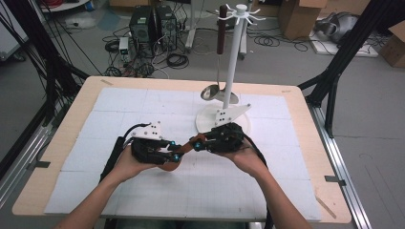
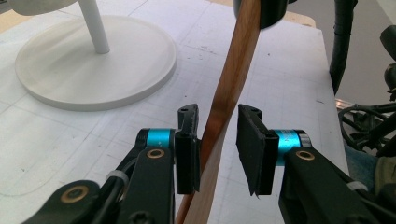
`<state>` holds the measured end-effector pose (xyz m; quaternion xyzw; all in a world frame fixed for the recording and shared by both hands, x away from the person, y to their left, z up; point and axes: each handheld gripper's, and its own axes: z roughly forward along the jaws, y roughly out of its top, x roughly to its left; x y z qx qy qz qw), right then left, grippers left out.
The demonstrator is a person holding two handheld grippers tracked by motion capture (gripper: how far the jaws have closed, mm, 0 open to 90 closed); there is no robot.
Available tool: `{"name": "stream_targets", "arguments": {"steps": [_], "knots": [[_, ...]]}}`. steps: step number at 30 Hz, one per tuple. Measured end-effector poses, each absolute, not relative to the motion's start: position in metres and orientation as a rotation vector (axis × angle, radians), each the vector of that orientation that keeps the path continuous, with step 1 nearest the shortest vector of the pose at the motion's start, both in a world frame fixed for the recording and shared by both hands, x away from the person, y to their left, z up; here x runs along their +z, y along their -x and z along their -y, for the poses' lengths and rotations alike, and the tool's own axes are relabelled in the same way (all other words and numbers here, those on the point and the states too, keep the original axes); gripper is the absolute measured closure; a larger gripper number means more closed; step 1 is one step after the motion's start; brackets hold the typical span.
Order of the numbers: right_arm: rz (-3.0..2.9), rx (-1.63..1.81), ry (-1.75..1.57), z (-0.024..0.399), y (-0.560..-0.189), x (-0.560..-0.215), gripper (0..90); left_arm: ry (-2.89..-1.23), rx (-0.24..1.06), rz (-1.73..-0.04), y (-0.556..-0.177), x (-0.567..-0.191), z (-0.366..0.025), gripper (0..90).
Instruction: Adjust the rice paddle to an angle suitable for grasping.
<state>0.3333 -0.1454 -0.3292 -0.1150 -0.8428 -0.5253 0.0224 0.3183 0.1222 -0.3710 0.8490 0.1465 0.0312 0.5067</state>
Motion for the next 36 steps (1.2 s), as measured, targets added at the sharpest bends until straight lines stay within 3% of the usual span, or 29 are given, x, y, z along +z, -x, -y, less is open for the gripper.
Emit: {"name": "stream_targets", "arguments": {"steps": [12, 17, 25, 36], "knots": [[2.595, -1.679, 0.335, 0.142, -0.332, -0.32, 82.3, -2.06, 0.062, -0.334, -0.318, -0.372, -0.12, 73.6], [2.582, -1.699, 0.354, 0.137, -0.332, -0.325, 74.8, -2.066, 0.057, -0.313, -0.316, -0.372, -0.122, 79.7], [2.578, -1.677, 0.352, 0.127, -0.331, -0.342, 70.8, -2.067, 0.073, -0.316, -0.316, -0.371, -0.129, 80.9], [2.523, -1.731, 0.355, 0.12, -0.332, -0.352, 81.4, -2.07, 0.069, -0.311, -0.316, -0.371, -0.131, 77.2]]}}
